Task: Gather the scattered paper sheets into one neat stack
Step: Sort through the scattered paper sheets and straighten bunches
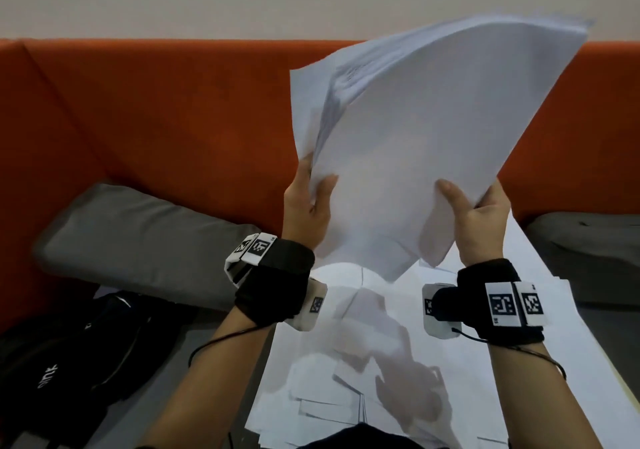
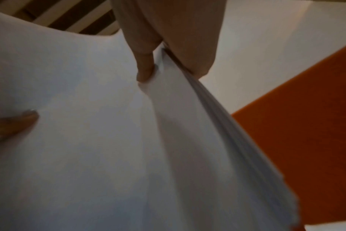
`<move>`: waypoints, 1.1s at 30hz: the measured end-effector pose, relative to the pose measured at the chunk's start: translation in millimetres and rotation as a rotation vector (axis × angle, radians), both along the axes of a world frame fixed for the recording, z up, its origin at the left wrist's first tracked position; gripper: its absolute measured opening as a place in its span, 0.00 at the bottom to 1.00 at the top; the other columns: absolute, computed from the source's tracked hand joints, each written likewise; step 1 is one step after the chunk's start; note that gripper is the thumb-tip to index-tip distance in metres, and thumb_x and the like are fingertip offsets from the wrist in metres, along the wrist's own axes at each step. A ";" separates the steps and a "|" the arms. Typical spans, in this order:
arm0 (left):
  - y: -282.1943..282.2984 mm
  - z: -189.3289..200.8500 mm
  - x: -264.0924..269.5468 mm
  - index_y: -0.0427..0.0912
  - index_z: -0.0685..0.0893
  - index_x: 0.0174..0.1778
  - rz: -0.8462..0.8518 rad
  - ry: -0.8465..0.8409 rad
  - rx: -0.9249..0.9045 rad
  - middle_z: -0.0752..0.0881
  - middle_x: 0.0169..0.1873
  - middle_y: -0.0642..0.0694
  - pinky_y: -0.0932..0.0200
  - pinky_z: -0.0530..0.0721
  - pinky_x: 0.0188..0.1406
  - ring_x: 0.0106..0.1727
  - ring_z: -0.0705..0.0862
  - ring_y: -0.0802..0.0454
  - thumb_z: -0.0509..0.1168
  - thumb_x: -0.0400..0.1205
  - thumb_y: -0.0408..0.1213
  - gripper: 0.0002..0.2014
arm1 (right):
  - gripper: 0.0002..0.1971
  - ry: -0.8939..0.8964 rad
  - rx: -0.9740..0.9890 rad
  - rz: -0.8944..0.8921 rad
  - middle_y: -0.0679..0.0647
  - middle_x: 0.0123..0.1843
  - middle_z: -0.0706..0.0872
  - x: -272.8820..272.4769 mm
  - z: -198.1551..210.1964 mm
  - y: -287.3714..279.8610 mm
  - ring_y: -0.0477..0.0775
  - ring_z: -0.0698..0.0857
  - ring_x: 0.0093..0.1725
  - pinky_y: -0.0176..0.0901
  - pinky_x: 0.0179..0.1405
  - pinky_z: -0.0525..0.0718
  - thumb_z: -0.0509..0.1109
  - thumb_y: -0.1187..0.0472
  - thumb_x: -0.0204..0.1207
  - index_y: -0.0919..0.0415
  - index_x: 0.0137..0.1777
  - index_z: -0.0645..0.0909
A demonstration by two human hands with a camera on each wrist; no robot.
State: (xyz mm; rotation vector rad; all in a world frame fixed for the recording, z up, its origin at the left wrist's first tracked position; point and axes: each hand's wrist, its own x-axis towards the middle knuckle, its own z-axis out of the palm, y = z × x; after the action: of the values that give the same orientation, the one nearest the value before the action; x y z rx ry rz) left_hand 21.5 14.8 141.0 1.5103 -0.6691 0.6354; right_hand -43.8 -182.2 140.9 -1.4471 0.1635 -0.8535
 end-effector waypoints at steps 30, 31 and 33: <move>4.6 -78.0 -5.9 0.39 0.82 0.50 -0.064 0.630 -0.065 0.86 0.40 0.49 0.70 0.84 0.42 0.36 0.85 0.72 0.69 0.77 0.28 0.08 | 0.09 0.465 0.086 0.260 0.51 0.42 0.86 -9.8 -65.8 3.8 0.51 0.85 0.42 0.38 0.37 0.82 0.76 0.67 0.70 0.53 0.42 0.81; 4.2 -78.8 -6.7 0.37 0.84 0.48 -0.055 0.642 -0.055 0.86 0.38 0.49 0.71 0.83 0.40 0.35 0.84 0.72 0.69 0.77 0.27 0.06 | 0.07 0.467 0.071 0.242 0.51 0.42 0.86 -9.7 -64.9 2.7 0.51 0.85 0.41 0.35 0.35 0.83 0.75 0.67 0.70 0.54 0.41 0.82; 3.7 -76.2 -6.6 0.37 0.85 0.44 -0.053 0.654 -0.051 0.85 0.34 0.52 0.72 0.82 0.37 0.31 0.82 0.73 0.67 0.78 0.27 0.03 | 0.04 0.460 0.038 0.197 0.50 0.40 0.86 -8.9 -61.9 2.7 0.51 0.85 0.40 0.27 0.30 0.83 0.75 0.66 0.71 0.58 0.42 0.82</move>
State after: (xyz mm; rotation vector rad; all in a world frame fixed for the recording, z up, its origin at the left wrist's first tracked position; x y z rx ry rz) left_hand 14.9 18.4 64.8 1.5284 -0.1852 0.0917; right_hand -52.7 -179.5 79.0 -1.5765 0.3727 -0.3464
